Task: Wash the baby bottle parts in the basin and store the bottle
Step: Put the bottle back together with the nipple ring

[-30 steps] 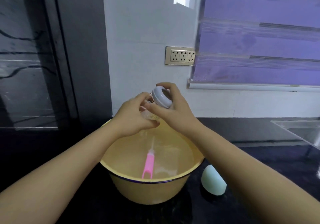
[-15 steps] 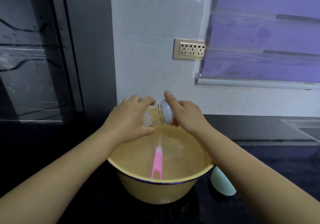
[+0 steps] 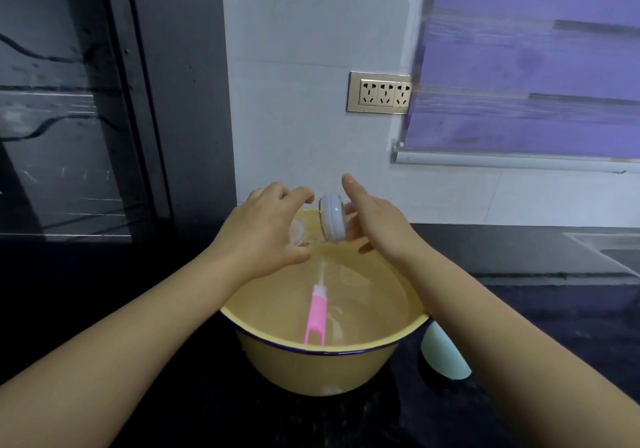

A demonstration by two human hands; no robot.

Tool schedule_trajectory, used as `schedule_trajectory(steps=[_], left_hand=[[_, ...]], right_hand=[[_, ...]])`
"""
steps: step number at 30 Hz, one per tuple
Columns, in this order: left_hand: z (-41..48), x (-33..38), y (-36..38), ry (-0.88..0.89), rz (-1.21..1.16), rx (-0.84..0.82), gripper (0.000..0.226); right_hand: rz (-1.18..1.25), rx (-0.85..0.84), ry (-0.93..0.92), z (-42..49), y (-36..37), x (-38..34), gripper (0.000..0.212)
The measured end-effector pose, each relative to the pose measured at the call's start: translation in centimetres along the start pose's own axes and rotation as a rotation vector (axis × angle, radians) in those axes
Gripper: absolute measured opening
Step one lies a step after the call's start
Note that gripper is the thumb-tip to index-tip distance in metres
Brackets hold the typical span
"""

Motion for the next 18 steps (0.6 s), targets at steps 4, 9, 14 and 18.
schedule_trajectory(steps=[4, 9, 14, 18], left_hand=[[0.0, -0.2, 0.2, -0.022, -0.014, -0.010, 0.068], [0.1, 0.2, 0.1, 0.006, 0.006, -0.013, 0.069], [0.0, -0.2, 0.3, -0.010, -0.024, -0.008, 0.068], [0.0, 0.0, 0.4, -0.010, -0.076, -0.012, 0.069]], right_hand=[[0.100, -0.054, -0.145, -0.2, 0.2, -0.3, 0.038], [0.023, 0.006, -0.100, -0.3, -0.1, -0.5, 0.042], [0.069, -0.081, -0.169, -0.4, 0.5, -0.5, 0.036], [-0.082, -0.085, -0.277, -0.9, 1.4, -1.0, 0.035]])
Point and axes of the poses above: each hand's wrist, its own z-axis towards the middle knuckle, its own y-axis out of the palm, x = y × z, the point moved 6 cm from there along z, towards the middle knuckle, and after that the axes turned 10 degrees about y, right-handed, at the moved point
